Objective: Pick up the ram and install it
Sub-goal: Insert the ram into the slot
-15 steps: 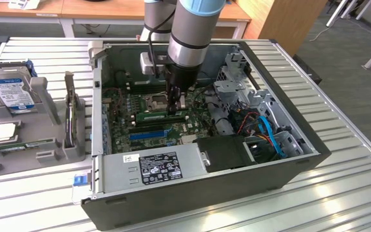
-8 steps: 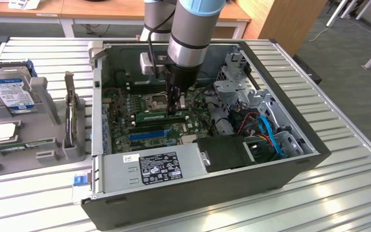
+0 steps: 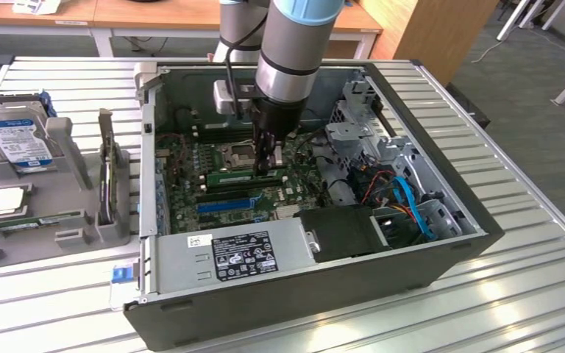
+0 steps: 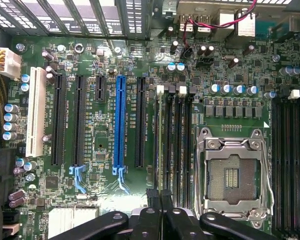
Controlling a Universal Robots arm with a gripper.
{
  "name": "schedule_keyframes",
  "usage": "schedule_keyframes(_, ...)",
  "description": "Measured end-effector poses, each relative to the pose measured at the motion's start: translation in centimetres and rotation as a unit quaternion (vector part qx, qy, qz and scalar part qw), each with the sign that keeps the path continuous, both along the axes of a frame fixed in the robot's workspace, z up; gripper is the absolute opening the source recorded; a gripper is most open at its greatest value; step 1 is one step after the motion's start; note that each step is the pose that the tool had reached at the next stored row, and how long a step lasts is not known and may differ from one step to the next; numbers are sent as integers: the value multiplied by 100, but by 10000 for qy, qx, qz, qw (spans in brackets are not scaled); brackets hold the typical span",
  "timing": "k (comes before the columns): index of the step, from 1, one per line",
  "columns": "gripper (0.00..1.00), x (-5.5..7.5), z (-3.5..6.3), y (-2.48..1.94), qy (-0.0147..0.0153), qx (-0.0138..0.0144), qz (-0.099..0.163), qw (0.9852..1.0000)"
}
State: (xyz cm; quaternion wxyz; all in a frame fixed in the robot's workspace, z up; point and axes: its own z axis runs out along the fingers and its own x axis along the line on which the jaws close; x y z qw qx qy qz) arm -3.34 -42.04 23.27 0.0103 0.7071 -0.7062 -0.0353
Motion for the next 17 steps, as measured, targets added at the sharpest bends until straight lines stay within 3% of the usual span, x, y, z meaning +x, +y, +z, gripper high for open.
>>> schedule_keyframes(17, 12, 1, -19, -3, 0, 1, -42, 10000)
